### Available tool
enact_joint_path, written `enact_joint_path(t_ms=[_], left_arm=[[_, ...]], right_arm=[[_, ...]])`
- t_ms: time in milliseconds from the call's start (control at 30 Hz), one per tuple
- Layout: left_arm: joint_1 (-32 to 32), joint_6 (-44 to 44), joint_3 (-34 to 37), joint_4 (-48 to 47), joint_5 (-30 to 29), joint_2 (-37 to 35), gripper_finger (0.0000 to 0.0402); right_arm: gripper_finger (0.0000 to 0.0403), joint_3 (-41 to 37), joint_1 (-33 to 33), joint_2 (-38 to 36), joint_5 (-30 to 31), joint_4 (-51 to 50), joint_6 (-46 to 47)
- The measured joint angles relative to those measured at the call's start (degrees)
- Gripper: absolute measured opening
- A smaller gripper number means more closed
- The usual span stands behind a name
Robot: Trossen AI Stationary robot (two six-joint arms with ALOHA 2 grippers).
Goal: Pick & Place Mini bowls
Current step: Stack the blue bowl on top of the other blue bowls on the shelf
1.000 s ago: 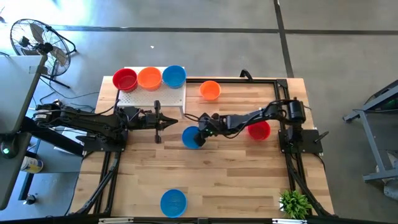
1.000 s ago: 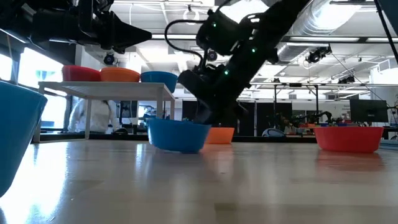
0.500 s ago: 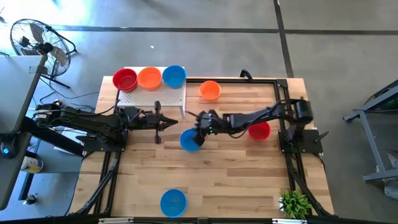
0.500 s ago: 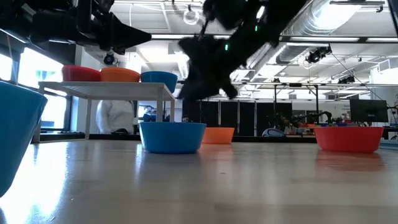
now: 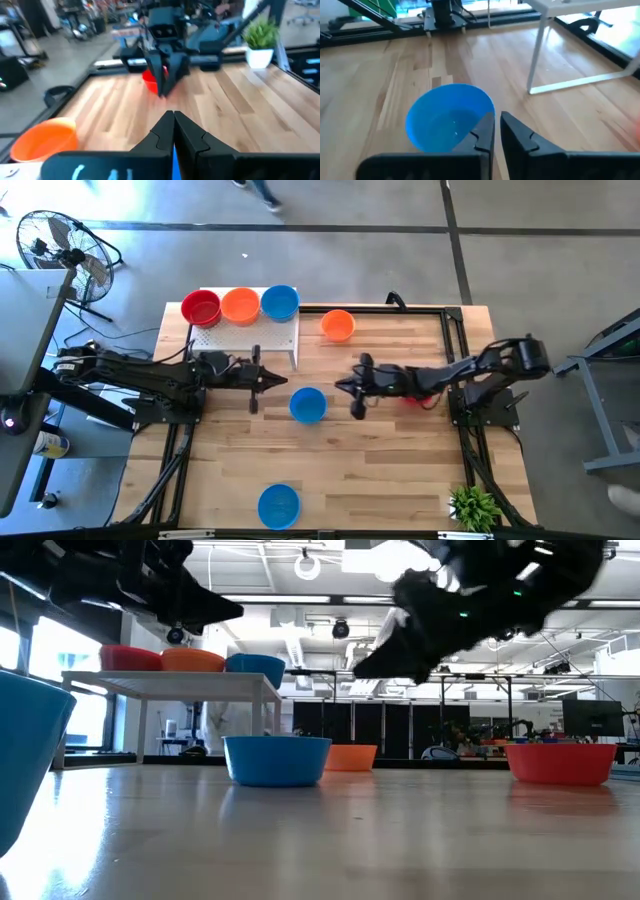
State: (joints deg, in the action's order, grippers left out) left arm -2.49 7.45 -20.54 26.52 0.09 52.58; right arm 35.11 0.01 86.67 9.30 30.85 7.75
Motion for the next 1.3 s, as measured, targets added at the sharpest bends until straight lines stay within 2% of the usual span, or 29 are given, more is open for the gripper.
enact_joint_path(t_ms=[233,433,633,800,1100,1300], left_arm=[[0.57,-1.69,-8.53,-15.57,1.08,3.15,0.0001],[4.38,-1.72,-17.22,-27.42,-1.02,10.67,0.0001],[8.75,-4.76,-26.20,-39.34,-8.45,19.42,0.0006],[11.90,-7.80,-33.05,-45.75,-10.57,26.26,0.0046],[15.16,-14.38,-43.23,-55.22,-9.64,36.47,0.0155],[15.38,-16.44,-47.27,-57.20,-9.50,43.34,0.0183]], right_arm=[[0.0002,-13.52,-0.02,-5.98,5.23,12.58,-0.33],[0.0008,-20.72,0.00,-8.36,6.84,21.00,-0.33],[0.0001,-24.77,0.00,-8.37,6.84,26.64,-0.33],[0.0003,-26.69,0.00,-8.37,6.84,29.48,-0.33],[0.0003,-26.77,0.00,-8.37,6.45,29.42,-0.74],[0.0003,-26.75,0.00,-8.35,6.40,28.72,-0.75]])
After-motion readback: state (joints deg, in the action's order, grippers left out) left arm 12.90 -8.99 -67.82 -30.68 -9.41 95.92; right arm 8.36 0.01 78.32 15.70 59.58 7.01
